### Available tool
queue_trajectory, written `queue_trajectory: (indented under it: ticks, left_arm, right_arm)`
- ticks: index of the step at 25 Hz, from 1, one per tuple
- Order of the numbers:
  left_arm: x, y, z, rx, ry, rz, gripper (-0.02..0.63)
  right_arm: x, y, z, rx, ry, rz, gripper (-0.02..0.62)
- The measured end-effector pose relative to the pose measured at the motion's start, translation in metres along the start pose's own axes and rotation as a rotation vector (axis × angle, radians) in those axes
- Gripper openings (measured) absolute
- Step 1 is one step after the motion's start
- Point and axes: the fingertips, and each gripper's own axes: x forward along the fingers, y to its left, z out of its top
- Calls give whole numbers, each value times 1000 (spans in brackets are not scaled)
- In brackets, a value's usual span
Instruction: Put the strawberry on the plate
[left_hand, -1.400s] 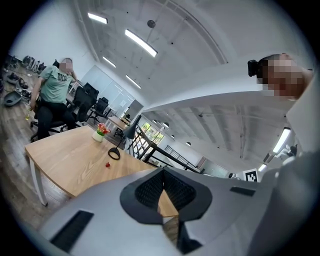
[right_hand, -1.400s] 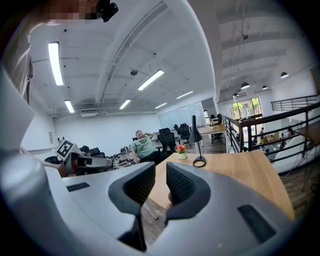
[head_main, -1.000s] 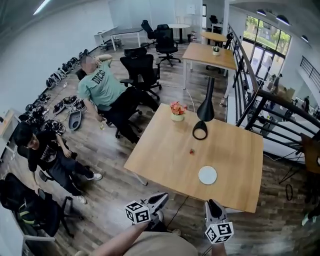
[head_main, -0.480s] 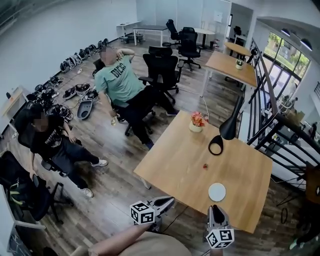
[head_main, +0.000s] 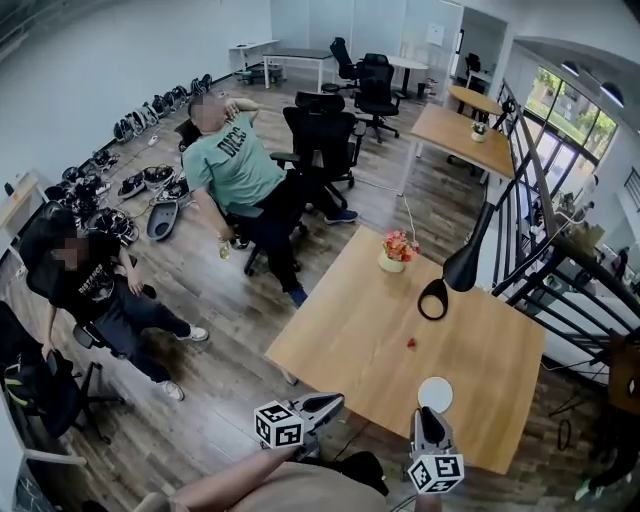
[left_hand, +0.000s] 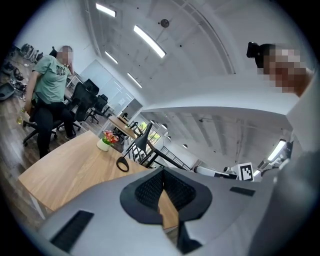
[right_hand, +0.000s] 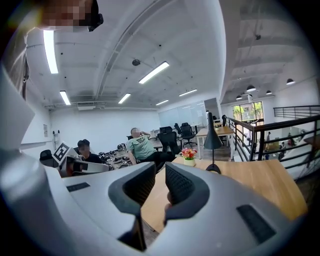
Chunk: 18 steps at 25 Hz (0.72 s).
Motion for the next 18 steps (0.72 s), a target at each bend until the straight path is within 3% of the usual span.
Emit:
queue_trajectory:
  ticks: [5,13,18]
  left_arm:
    - [11,15,13,1,-3,24,5]
    - [77,19,19,-19,2,60,5]
    - [113,17,21,-17,-12,87,5]
  right_arm:
    - [19,-10,8,1,8,11,54]
    - [45,-81,17,0,55,30,54]
    - [67,-117,13,-74,96,70,54]
